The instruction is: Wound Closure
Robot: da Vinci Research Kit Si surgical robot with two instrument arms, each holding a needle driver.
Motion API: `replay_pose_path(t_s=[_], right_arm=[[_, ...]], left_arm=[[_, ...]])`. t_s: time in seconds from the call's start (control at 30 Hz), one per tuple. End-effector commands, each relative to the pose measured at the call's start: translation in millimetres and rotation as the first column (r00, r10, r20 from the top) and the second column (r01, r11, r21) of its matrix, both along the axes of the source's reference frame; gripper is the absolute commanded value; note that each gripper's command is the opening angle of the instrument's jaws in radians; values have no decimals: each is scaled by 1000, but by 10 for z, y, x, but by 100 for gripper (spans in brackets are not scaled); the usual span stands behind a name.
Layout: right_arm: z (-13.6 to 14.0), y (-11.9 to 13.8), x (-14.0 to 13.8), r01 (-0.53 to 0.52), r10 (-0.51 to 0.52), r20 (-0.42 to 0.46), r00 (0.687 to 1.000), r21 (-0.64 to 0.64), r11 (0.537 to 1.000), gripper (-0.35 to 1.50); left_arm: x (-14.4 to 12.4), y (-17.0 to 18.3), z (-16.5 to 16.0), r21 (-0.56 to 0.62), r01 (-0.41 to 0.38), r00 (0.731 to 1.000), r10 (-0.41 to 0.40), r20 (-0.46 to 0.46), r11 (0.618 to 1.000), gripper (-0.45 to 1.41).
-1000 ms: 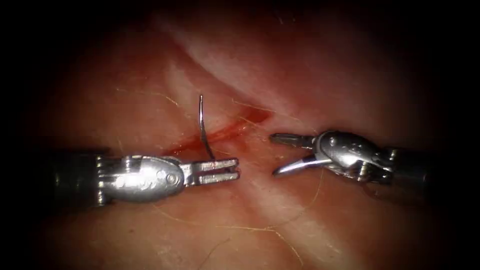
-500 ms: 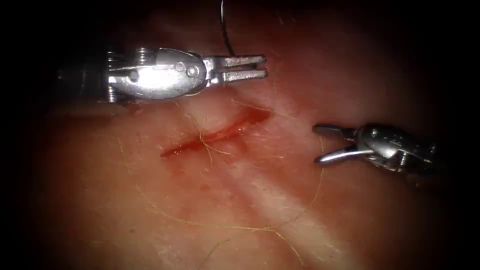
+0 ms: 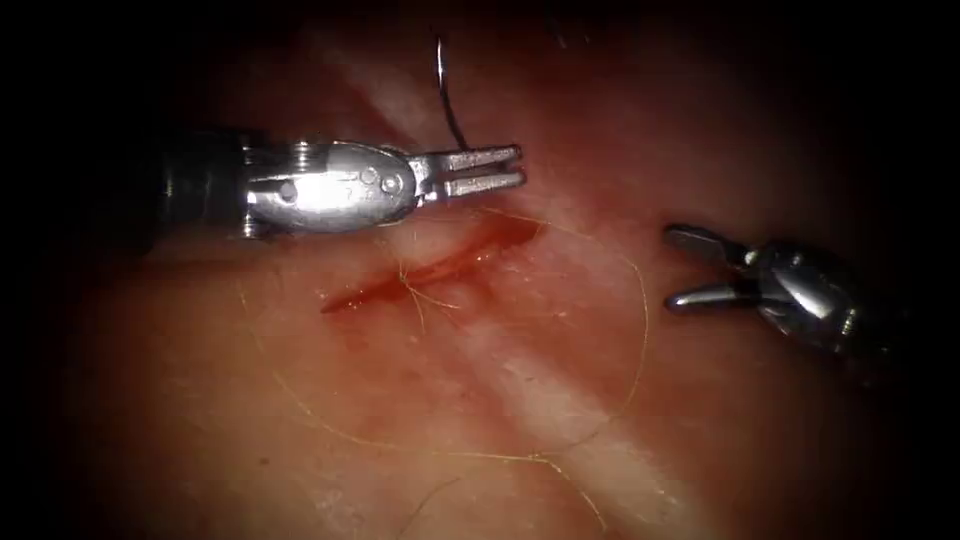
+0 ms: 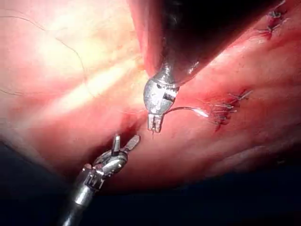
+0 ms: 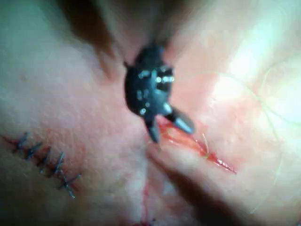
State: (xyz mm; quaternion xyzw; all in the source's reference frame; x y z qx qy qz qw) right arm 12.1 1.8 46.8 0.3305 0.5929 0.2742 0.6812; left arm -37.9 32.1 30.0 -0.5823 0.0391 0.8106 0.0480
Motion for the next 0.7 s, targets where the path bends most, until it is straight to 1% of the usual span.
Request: replay_pose_path(t_s=[0.03,0.13,0.2,0.23,0.3,0.33,0.37,0.4,0.43,0.5,0.53,0.57,0.6,0.63,0.7], right_arm=[[8,14,17,11,-10,-13,1000,47,999,114],[19,28,26,42,-37,-33,999,161,986,108],[26,36,32,53,-43,-45,998,229,972,106],[30,41,37,62,-50,-50,997,274,960,103],[36,47,44,78,-62,-59,996,322,943,98],[41,52,54,106,-82,-81,993,359,927,98],[43,54,58,120,-89,-99,991,374,919,98],[43,54,58,120,-89,-99,991,374,919,98],[45,56,64,134,-94,-120,988,394,909,98],[47,58,72,155,-105,-144,984,401,903,98],[48,60,82,177,-120,-160,980,408,896,98],[48,60,82,177,-120,-160,980,408,896,98],[48,60,91,195,-133,-173,976,414,889,98],[48,60,91,195,-133,-173,976,414,889,98],[48,59,100,214,-143,-194,971,425,880,98]], left_arm=[[-12,-5,11,-7,-22,1000,22,7,1000,-45],[-25,-25,24,-23,-74,997,74,17,997,-45],[-31,-36,30,-37,-108,994,109,8,993,-45],[-33,-41,33,-44,-124,992,124,3,991,-45],[-36,-48,39,-75,-160,987,160,-6,984,-45],[-38,-52,43,-106,-200,980,199,-21,974,-45],[-38,-54,45,-117,-214,977,212,-25,970,-45],[-38,-54,45,-117,-214,977,212,-25,970,-45],[-38,-56,46,-132,-229,973,227,-31,964,-45],[-39,-59,49,-161,-255,967,253,-36,953,-45],[-40,-62,53,-194,-276,961,271,-53,941,-45],[-40,-62,53,-194,-276,961,271,-53,941,-45],[-40,-63,56,-214,-287,958,277,-76,934,-45],[-40,-63,56,-214,-287,958,277,-76,934,-45],[-40,-63,60,-236,-292,956,276,-98,927,-45]])
